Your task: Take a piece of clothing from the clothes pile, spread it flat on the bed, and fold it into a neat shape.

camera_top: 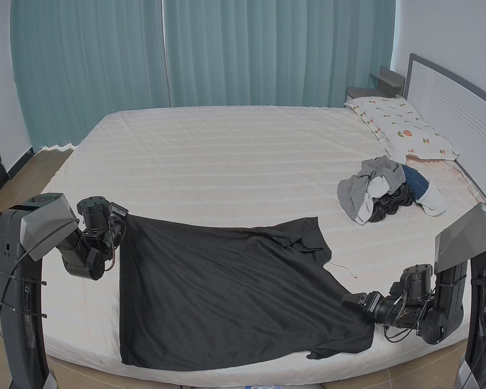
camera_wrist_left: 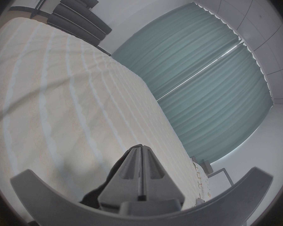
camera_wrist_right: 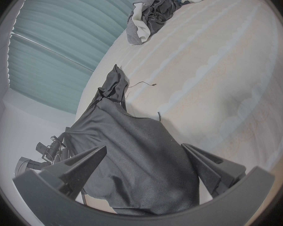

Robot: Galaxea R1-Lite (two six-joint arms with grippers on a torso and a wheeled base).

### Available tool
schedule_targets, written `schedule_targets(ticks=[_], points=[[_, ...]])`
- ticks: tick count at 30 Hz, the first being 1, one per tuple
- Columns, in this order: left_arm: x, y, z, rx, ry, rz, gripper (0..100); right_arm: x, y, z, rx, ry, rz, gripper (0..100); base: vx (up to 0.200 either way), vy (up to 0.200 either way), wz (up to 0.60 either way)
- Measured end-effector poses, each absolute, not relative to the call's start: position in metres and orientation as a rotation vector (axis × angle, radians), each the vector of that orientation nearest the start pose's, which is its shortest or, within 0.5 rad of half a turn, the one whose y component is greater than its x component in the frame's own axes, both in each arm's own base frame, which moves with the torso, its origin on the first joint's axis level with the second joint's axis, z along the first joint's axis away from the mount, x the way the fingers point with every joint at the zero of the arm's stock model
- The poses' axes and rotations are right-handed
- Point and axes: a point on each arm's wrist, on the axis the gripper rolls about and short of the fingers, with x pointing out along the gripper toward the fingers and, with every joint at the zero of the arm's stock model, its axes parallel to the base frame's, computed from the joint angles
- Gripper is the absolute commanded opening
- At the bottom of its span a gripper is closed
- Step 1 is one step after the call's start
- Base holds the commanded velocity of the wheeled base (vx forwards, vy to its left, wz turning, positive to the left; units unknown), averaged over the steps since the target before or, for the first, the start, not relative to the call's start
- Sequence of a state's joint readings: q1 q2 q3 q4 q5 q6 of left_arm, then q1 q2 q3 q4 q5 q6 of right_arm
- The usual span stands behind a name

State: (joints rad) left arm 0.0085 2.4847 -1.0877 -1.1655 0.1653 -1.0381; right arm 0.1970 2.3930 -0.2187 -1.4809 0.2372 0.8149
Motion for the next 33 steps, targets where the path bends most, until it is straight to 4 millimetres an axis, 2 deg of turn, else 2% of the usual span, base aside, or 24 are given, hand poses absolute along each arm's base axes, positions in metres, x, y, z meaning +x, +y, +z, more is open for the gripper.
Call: schedule_targets(ticks=[5, 9, 15, 16, 26, 33], points=[[0.447, 0.008, 0.003, -0.989, 0.092, 0.266, 0, 0.254, 0.058, -0.049, 0.767, 0.827, 0.094, 100, 0.000, 0.000, 0.00], [0.450, 0.009, -0.001, -0.910, 0.054, 0.276, 0, 0.255, 0.059, -0.050, 0.757, 0.813, 0.102, 100, 0.000, 0.000, 0.00], [0.451, 0.008, -0.013, -0.881, 0.054, 0.285, 0, 0.253, 0.059, -0.052, 0.745, 0.799, 0.101, 100, 0.000, 0.000, 0.00], [0.451, 0.008, -0.014, -0.880, 0.058, 0.287, 100, 0.253, 0.060, -0.053, 0.744, 0.801, 0.100, 100, 0.000, 0.000, 0.00], [0.449, 0.007, -0.022, -0.882, 0.091, 0.296, 100, 0.252, 0.059, -0.056, 0.739, 0.812, 0.093, 100, 0.000, 0.000, 0.00], [0.434, 0.005, -0.023, -0.903, 0.137, 0.307, 100, 0.251, 0.060, -0.056, 0.738, 0.817, 0.092, 100, 0.000, 0.000, 0.00]])
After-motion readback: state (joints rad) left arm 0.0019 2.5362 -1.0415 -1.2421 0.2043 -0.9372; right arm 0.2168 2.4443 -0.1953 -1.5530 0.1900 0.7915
